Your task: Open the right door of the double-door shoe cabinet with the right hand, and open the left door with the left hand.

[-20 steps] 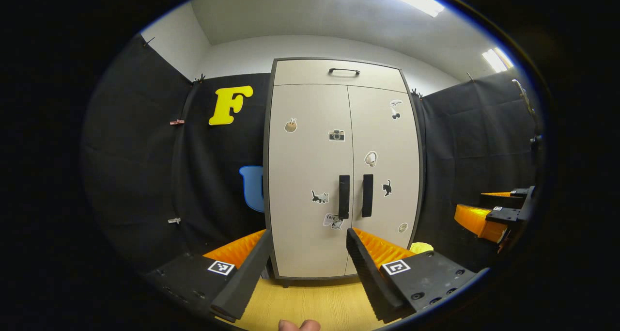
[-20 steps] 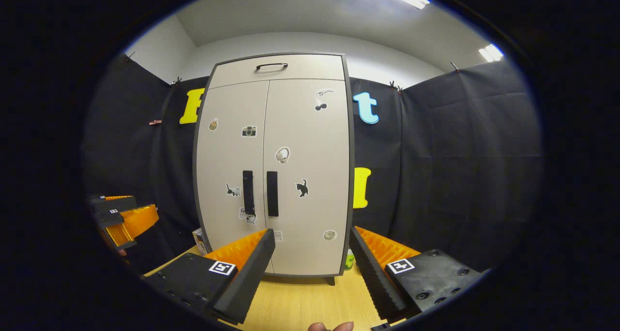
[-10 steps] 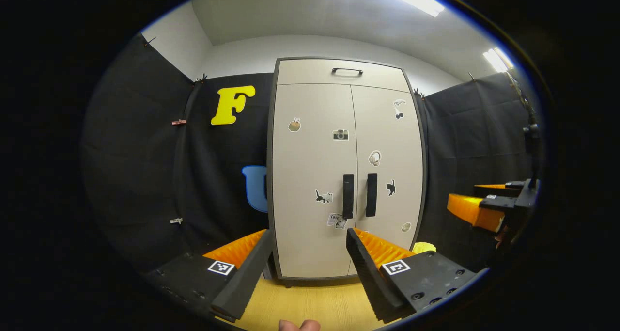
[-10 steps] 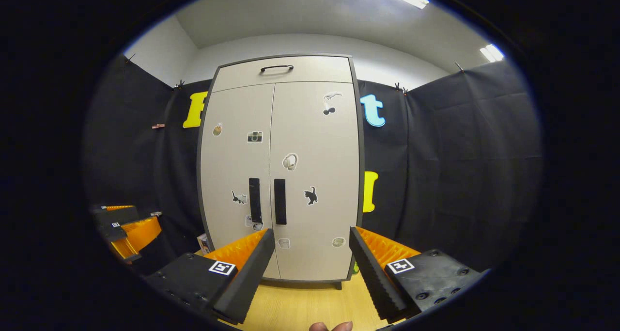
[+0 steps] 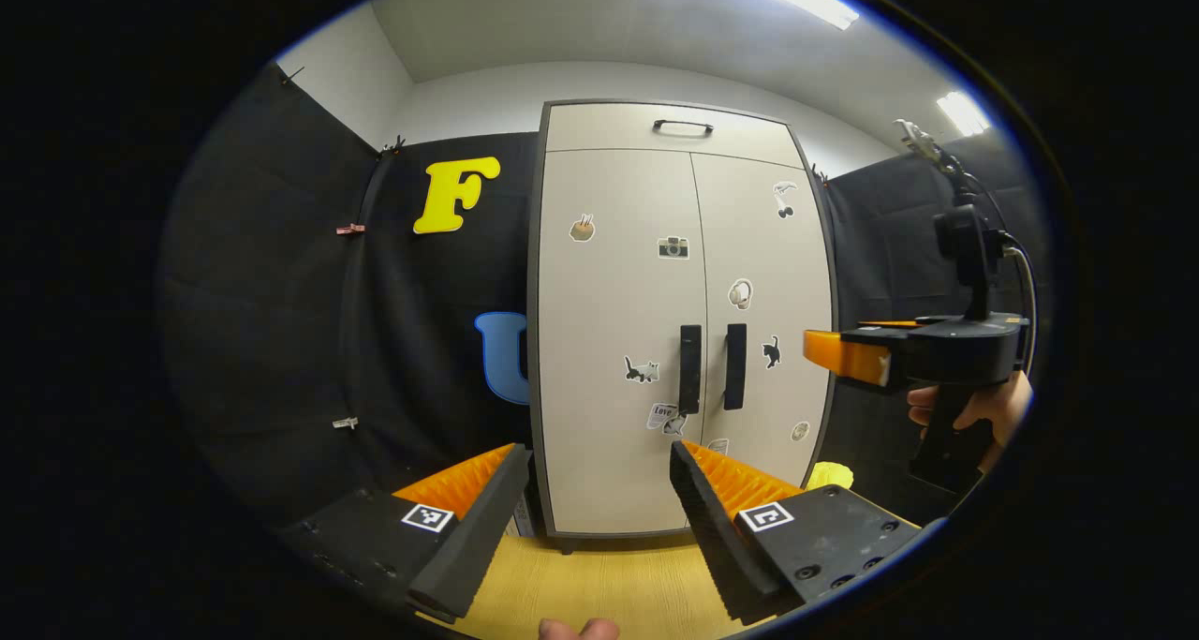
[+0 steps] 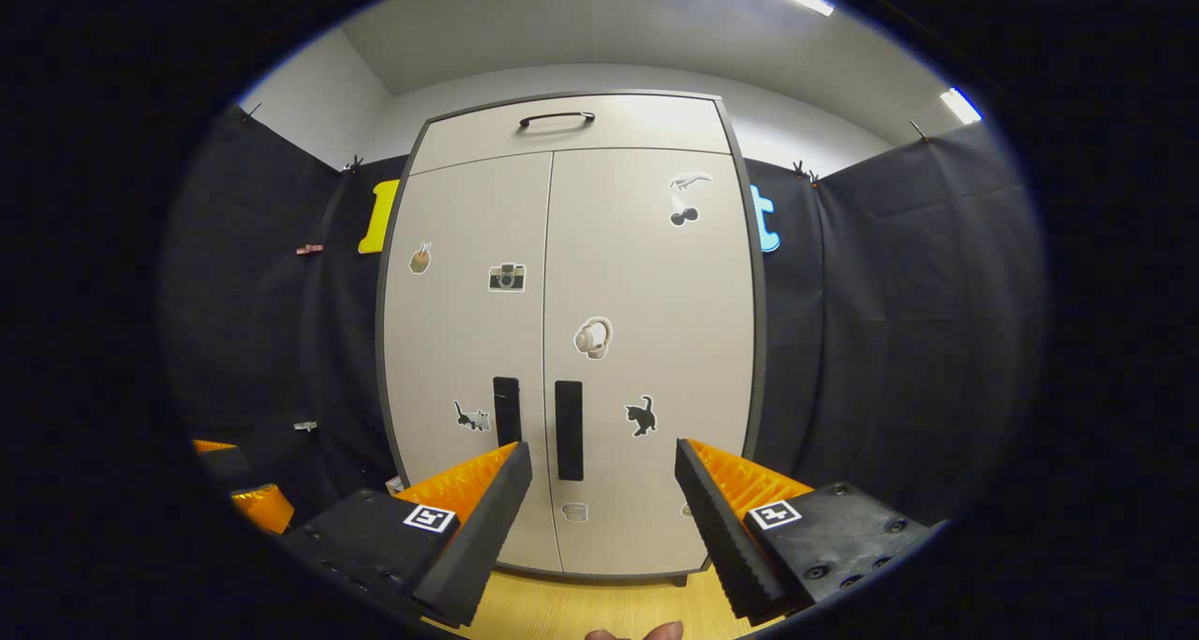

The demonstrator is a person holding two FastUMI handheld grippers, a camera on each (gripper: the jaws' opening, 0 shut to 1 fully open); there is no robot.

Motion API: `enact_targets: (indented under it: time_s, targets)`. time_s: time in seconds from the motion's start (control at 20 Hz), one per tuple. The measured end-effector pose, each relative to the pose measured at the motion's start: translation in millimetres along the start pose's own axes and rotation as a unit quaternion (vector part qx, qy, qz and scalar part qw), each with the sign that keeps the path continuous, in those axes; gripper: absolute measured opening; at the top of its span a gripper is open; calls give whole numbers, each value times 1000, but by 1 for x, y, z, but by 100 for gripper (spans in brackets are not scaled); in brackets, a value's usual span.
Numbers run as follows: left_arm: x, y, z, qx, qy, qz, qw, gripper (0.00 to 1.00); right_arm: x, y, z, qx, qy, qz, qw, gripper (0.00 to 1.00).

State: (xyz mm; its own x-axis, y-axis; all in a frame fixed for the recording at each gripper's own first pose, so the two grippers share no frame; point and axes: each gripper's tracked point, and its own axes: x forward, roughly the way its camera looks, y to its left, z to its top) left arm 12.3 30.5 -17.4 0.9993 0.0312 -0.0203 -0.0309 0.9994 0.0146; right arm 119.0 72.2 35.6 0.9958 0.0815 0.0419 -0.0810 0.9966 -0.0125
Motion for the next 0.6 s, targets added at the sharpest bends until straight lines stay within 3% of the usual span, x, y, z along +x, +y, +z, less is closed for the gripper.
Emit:
enact_targets:
  time_s: [0.25,0.6]
  targets:
    - [11,8,-8,-2,5,-2,1000,95,55,12,-13,-9,7,-9,1000,97]
    - [28,20,-17,-9,16,-3,1000,95,121,23,-34,22,29,-13,999,98]
